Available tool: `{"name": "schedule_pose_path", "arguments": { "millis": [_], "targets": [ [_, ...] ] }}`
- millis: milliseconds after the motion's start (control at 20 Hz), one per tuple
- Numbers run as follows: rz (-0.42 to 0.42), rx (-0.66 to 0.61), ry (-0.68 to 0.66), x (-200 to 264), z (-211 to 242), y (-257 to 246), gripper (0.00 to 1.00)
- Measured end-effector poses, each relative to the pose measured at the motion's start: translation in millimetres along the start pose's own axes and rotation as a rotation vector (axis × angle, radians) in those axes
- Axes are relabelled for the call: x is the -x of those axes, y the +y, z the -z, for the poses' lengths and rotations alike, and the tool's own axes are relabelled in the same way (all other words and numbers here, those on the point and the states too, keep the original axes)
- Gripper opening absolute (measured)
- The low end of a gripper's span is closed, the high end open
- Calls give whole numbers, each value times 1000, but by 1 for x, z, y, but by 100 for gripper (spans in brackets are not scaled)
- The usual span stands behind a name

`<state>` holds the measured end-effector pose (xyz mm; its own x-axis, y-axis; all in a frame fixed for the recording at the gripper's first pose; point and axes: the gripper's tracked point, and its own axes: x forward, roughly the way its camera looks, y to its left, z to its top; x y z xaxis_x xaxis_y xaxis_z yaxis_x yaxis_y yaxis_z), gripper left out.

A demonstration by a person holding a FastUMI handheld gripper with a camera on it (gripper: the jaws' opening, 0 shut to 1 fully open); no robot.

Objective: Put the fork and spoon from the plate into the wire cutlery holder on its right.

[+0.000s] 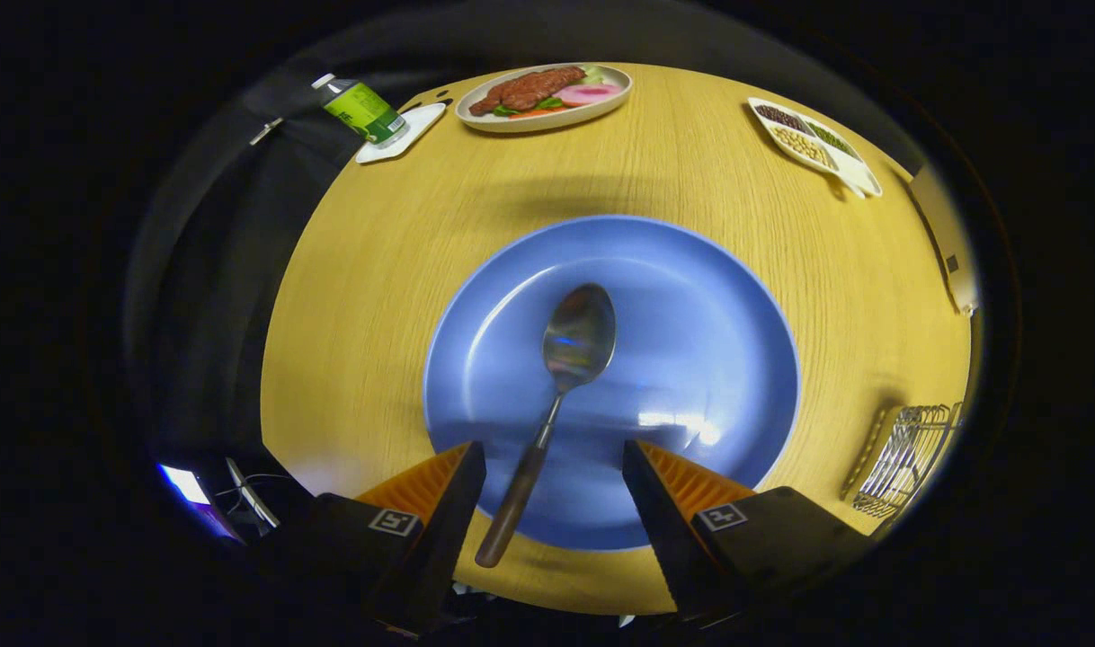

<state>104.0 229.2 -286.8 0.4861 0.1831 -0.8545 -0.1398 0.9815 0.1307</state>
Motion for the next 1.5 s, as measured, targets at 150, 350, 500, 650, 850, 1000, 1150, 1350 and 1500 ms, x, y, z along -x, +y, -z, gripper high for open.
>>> {"name": "schedule_pose_path", "arguments": {
  "millis": [150, 350, 500, 650, 850, 1000, 1150, 1350, 1500],
  "targets": [
    [-7, -5, 14, -2, 3, 4, 72],
    [2, -10, 50, -1, 11, 4, 32],
    [-55, 0, 87, -4, 18, 12, 21],
    [-65, 11, 94, 7, 20, 5, 21],
    [-150, 32, 83, 4, 16, 12, 10],
    [-185, 37, 77, 10, 16, 10, 7],
    [-183, 43, 62, 28, 13, -3, 7],
    [-206, 37, 53, 65, 17, -18, 7],
    [-223, 36, 27, 103, 20, -37, 7]
  ]
}}
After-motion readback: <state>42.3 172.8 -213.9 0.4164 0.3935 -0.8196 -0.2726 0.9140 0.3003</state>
